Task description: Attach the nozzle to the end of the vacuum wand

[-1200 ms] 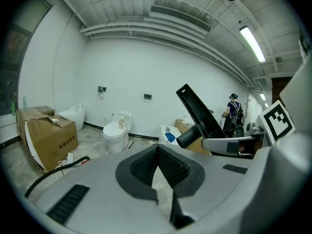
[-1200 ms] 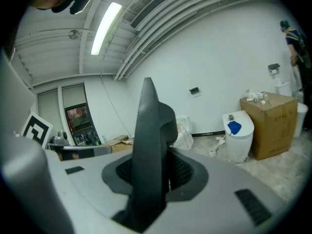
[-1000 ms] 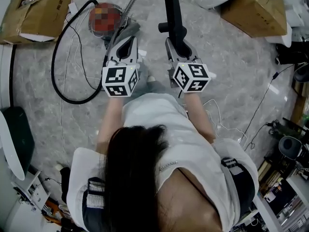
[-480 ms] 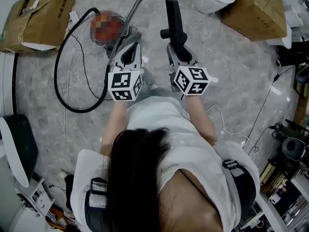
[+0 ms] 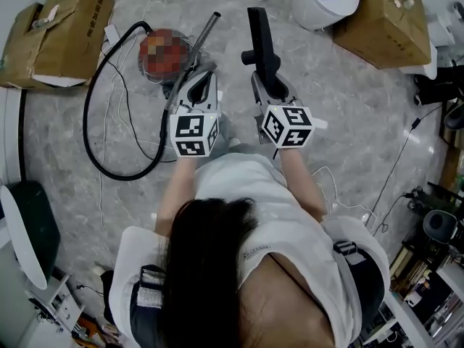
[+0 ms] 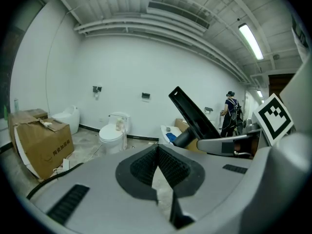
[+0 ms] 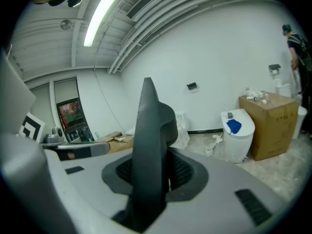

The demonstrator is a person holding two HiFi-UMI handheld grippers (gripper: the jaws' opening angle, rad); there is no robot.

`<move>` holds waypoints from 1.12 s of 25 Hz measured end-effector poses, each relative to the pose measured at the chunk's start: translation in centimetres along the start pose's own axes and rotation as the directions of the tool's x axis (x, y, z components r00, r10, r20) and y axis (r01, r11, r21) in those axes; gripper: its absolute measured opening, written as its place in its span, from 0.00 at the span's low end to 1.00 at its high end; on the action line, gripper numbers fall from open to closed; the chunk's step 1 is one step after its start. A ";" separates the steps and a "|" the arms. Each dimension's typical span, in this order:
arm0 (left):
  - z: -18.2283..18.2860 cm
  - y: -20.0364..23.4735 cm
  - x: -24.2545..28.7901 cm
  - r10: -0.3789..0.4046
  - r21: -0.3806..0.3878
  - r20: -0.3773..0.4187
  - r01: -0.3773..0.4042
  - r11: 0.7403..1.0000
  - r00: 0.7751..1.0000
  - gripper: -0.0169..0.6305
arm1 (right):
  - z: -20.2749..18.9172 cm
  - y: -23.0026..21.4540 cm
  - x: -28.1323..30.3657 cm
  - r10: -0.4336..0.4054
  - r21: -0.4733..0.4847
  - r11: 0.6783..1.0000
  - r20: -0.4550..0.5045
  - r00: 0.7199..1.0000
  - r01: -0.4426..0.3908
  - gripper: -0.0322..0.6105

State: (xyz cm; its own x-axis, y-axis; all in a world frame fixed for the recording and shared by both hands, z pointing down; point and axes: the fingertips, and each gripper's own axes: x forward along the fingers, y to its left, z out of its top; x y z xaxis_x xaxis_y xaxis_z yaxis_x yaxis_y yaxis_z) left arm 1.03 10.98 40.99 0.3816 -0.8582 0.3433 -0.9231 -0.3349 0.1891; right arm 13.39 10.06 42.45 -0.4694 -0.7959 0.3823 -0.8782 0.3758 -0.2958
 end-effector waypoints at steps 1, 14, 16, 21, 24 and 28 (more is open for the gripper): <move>0.0 0.6 0.5 0.000 0.000 -0.007 0.000 1.000 1.000 0.03 | 0.3 0.1 0.7 0.000 0.000 1.000 0.000 1.000 0.000 0.25; 2.2 6.0 6.9 -0.052 -0.002 -0.075 0.052 0.999 0.996 0.03 | 3.0 -0.3 8.3 -0.069 -0.010 0.998 -0.014 0.998 0.069 0.25; 2.5 6.7 7.9 -0.047 0.001 -0.087 0.048 0.999 0.995 0.03 | 3.5 -0.4 9.3 -0.077 -0.010 0.997 -0.014 0.997 0.077 0.25; 2.3 8.3 9.5 -0.040 0.001 -0.125 0.040 0.999 0.991 0.03 | 4.2 -0.2 11.2 -0.090 -0.022 0.996 -0.018 0.996 0.090 0.25; 2.6 9.0 10.5 -0.038 0.019 -0.134 0.040 0.999 0.990 0.03 | 4.6 -0.4 12.2 -0.100 -0.016 0.995 -0.018 0.995 0.100 0.25; 2.7 10.0 11.6 -0.050 0.027 -0.146 0.054 0.998 0.988 0.03 | 4.6 -0.7 13.4 -0.122 -0.007 0.992 -0.027 0.992 0.122 0.25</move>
State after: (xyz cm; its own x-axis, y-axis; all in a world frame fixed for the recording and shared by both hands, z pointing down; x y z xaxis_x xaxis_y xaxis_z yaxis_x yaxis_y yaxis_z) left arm -3.94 -3.33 44.41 0.4300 -0.7745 0.4639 -0.9019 -0.3916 0.1823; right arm 8.13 -3.00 43.78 -0.3606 -0.8227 0.4395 -0.9296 0.2787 -0.2411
